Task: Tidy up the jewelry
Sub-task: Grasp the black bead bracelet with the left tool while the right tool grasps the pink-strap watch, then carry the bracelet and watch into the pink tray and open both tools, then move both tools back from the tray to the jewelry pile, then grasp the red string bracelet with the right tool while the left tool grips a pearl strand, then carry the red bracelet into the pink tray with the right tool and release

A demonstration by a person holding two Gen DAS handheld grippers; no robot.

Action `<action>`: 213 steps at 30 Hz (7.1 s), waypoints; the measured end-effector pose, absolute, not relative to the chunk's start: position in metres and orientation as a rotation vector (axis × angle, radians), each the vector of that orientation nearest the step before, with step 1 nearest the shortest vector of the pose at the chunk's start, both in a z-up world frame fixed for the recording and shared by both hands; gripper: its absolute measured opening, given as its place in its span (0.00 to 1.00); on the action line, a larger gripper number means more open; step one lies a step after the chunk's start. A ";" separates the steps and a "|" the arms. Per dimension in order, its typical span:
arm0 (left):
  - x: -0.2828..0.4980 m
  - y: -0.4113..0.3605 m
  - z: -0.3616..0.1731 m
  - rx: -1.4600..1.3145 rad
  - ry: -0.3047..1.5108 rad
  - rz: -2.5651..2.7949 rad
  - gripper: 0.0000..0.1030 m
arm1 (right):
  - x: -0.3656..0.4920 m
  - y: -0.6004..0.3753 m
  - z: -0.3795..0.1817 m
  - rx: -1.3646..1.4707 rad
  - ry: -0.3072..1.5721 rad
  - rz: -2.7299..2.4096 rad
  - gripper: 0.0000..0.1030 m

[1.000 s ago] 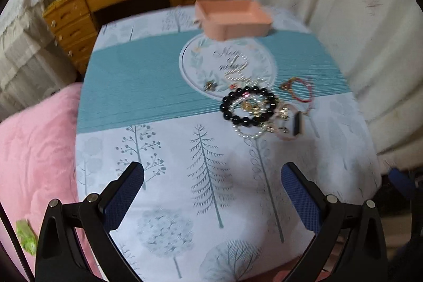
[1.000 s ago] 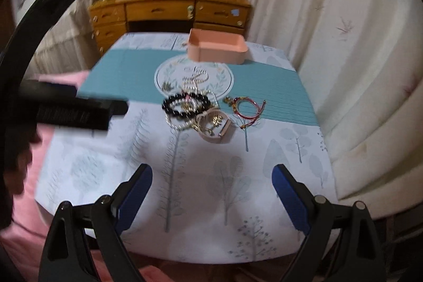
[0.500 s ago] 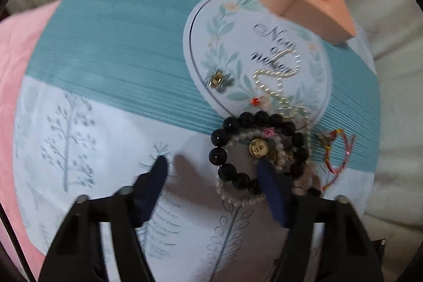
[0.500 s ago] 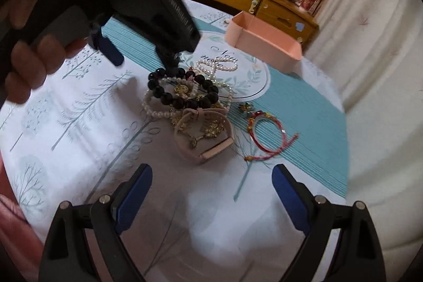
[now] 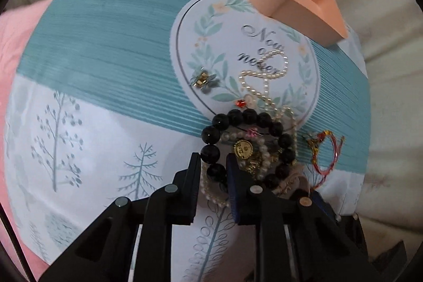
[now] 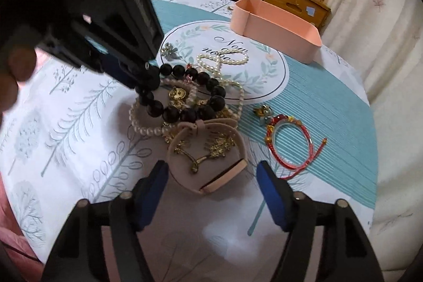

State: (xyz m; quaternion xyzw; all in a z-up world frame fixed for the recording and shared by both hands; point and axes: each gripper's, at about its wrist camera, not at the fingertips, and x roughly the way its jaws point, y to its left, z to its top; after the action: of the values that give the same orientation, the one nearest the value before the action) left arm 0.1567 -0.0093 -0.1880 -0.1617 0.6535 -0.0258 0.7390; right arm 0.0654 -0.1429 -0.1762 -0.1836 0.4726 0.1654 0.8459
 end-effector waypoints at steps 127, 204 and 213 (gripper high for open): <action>0.108 -0.030 -0.187 -0.049 0.994 0.099 0.26 | 0.127 -0.205 -0.182 -0.126 0.965 0.187 0.75; 0.243 -0.051 -0.053 -0.134 0.789 -0.261 0.07 | 0.250 -0.220 -0.057 0.041 0.584 0.267 0.62; 0.283 -0.053 -0.073 -0.199 0.823 -0.226 0.27 | 0.301 -0.211 -0.062 0.068 0.643 0.321 0.63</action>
State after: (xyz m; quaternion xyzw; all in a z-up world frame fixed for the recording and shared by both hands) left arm 0.2825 -0.0528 -0.0729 -0.0965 0.3983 -0.1093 0.9056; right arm 0.3014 -0.2106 -0.0619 0.0334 0.3148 0.1570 0.9355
